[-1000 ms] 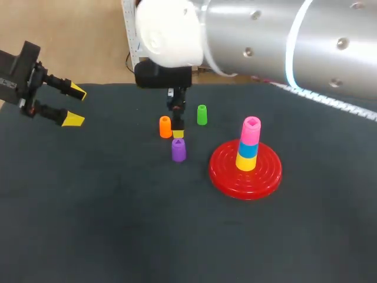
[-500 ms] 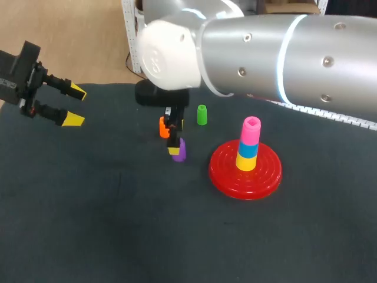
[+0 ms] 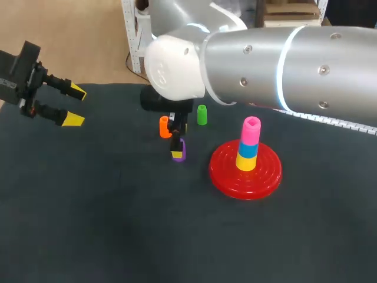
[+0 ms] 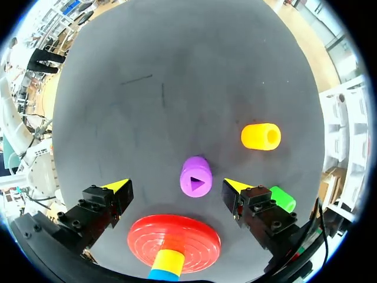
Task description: Pick up and stack the cylinders on the red base in this order: pink,purple,orange,green
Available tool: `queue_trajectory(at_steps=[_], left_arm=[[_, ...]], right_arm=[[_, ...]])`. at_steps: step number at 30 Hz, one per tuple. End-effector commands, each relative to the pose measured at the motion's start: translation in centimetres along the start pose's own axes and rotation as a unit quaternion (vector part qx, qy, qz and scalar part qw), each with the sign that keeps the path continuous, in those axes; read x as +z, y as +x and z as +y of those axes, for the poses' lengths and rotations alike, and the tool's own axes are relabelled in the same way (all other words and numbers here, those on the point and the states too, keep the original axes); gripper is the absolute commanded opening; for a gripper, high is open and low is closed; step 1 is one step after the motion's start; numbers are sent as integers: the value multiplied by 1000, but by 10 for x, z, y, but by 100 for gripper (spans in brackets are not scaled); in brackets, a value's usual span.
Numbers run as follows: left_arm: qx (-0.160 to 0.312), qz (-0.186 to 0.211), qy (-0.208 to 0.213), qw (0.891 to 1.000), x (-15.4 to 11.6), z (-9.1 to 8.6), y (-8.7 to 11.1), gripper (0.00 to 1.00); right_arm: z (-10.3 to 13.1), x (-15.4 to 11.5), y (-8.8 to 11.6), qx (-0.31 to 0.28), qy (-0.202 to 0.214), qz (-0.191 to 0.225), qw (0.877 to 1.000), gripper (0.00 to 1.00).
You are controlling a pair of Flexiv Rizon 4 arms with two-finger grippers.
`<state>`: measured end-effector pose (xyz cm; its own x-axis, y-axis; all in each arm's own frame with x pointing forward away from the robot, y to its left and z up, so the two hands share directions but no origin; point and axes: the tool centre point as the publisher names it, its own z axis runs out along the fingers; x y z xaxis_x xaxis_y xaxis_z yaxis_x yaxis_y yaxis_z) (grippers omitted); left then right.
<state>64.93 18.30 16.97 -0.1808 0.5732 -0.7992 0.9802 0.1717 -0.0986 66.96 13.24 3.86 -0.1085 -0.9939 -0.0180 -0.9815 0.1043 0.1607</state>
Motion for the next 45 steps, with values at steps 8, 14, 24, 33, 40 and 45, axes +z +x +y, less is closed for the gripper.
queue_trajectory(at_steps=[8, 14, 24, 33, 40, 45], left_arm=[[1, -1, -1, 1000, 0, 0, 1, 100], [1, -1, -1, 1000, 0, 0, 1, 100], [1, -1, -1, 1000, 0, 0, 1, 100], [1, -1, -1, 1000, 0, 0, 1, 100], [1, -1, -1, 1000, 0, 0, 1, 100], [1, -1, -1, 1000, 0, 0, 1, 100]], right_arm=[[-8, 4, -6, 8, 3, 0, 1000, 100], [-7, 5, -7, 15, 5, 2, 1000, 94], [-9, 7, -5, 20, 8, 12, 1000, 53], [-11, 9, -4, 20, 7, 18, 1000, 40], [-10, 8, -4, 16, 10, 20, 1000, 0], [-8, 2, -2, 16, 17, 19, 1000, 0]])
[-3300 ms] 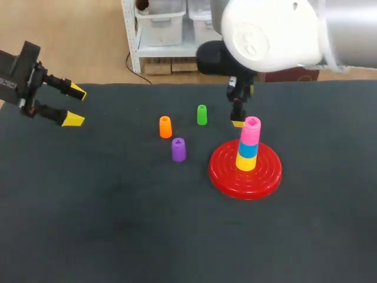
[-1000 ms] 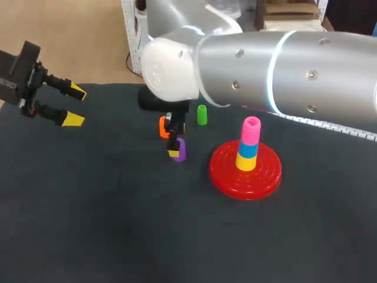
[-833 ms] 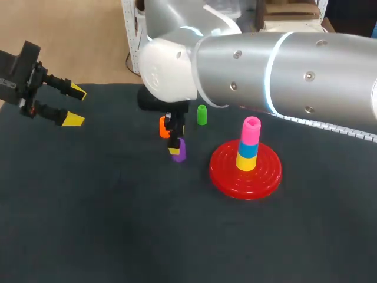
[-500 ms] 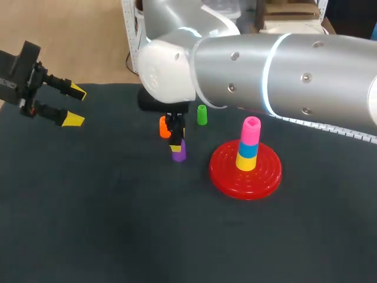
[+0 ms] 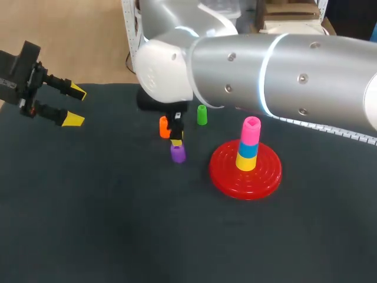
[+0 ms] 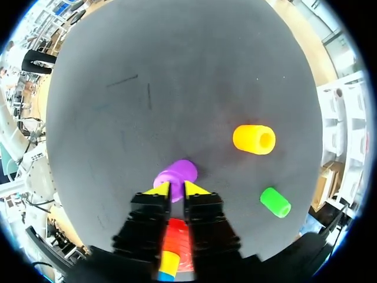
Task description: Pick up and stack the cylinders on the red base in this order: pink,purple,orange,green
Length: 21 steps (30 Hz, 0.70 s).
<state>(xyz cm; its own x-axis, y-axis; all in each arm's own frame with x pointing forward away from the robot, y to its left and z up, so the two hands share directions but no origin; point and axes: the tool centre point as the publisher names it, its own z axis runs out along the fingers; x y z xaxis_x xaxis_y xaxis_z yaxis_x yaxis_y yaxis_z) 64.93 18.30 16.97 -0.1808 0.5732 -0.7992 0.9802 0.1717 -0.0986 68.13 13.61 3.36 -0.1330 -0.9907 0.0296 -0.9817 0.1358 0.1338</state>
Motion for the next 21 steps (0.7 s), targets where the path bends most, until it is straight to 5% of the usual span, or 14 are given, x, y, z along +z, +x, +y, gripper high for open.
queue_trajectory(at_steps=[1, 4, 6, 7, 21], left_arm=[[1, -1, -1, 1000, 0, 0, 1, 100], [1, -1, -1, 1000, 0, 0, 1, 100], [1, -1, -1, 1000, 0, 0, 1, 100], [1, -1, -1, 1000, 0, 0, 1, 100], [1, -1, -1, 1000, 0, 0, 1, 100]], right_arm=[[4, -2, 4, 0, 5, 1, 1000, 0], [3, -3, 7, 1, 4, 4, 1000, 7], [2, -3, 9, 5, 3, 5, 1000, 49], [1, -4, 10, 5, 4, 6, 1000, 100], [-4, -20, 11, -3, 20, -5, 1000, 100]])
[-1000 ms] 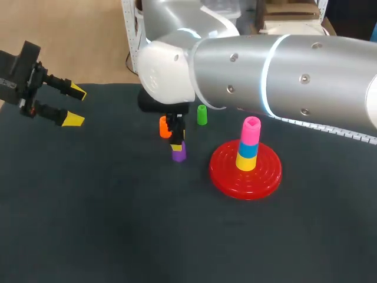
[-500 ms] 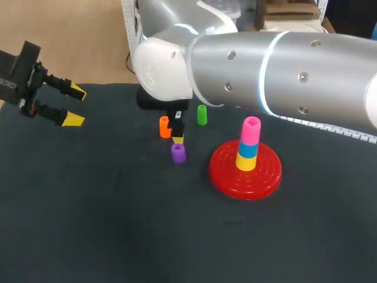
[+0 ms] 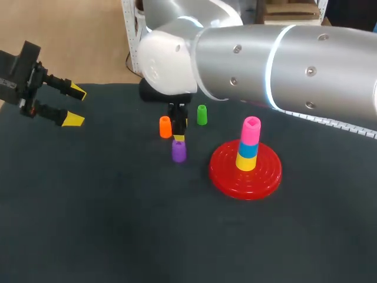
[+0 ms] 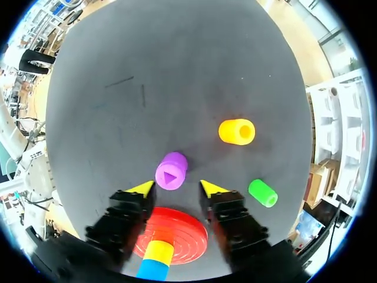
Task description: Pick up and stack the cylinders on the red base in this order: pink,purple,orange,green
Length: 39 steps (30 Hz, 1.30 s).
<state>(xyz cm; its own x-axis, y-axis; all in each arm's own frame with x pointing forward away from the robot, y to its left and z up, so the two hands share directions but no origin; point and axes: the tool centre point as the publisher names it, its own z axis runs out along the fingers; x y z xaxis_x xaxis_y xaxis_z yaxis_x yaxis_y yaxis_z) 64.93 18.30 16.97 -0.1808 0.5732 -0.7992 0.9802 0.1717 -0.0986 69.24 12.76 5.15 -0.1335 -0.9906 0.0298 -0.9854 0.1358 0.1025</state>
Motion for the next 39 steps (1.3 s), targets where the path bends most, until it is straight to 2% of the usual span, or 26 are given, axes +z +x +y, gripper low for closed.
queue_trajectory(at_steps=[1, 8, 24, 25, 27, 34, 39], left_arm=[[1, -1, -1, 1000, 0, 0, 1, 100], [1, -1, -1, 1000, 0, 0, 1, 100], [1, -1, -1, 1000, 0, 0, 1, 100], [1, -1, -1, 1000, 0, 0, 1, 100], [1, -1, -1, 1000, 0, 0, 1, 100], [1, -1, -1, 1000, 0, 0, 1, 100], [1, -1, -1, 1000, 0, 0, 1, 100]], right_arm=[[7, -1, 3, -4, 4, -5, 1000, 100], [11, 10, 1, -13, 0, -1, 1000, 100], [6, 21, -6, -16, 18, 2, 1000, 100], [6, 22, -7, -15, 19, 3, 1000, 92], [6, 23, -6, -14, 20, 4, 1000, 50], [6, 28, -6, -10, 20, 0, 1000, 31], [5, 30, -4, -5, 19, -1, 1000, 27]])
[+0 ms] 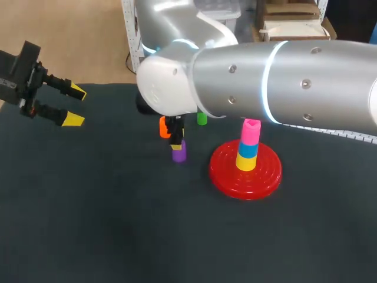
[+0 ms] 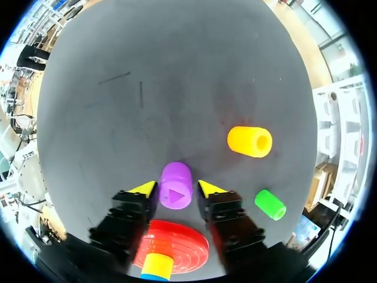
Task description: Pick up and stack the cylinders on the red base in this order: pink,purple,orange,green
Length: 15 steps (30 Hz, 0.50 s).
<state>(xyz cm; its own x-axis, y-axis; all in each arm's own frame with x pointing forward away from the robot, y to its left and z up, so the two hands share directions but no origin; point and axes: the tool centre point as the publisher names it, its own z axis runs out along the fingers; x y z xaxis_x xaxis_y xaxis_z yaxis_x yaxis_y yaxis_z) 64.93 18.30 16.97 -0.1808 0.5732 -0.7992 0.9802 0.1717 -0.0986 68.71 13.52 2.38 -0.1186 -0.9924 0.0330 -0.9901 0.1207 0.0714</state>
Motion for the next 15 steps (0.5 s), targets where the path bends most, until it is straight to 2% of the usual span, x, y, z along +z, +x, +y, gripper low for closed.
queue_trajectory(at_steps=[1, 3, 5, 12, 15], left_arm=[[1, -1, -1, 1000, 0, 0, 1, 100], [1, -1, -1, 1000, 0, 0, 1, 100], [1, -1, -1, 1000, 0, 0, 1, 100], [1, -1, -1, 1000, 0, 0, 1, 100], [1, -1, -1, 1000, 0, 0, 1, 100]], right_arm=[[2, 3, 4, 5, 3, -2, 1000, 27], [1, 3, 6, 9, 5, -4, 1000, 17], [0, 3, 7, 12, 8, -5, 1000, 0], [0, -25, 9, 8, 21, -17, 1000, 0], [5, -43, 9, -9, 9, -38, 999, 0]])
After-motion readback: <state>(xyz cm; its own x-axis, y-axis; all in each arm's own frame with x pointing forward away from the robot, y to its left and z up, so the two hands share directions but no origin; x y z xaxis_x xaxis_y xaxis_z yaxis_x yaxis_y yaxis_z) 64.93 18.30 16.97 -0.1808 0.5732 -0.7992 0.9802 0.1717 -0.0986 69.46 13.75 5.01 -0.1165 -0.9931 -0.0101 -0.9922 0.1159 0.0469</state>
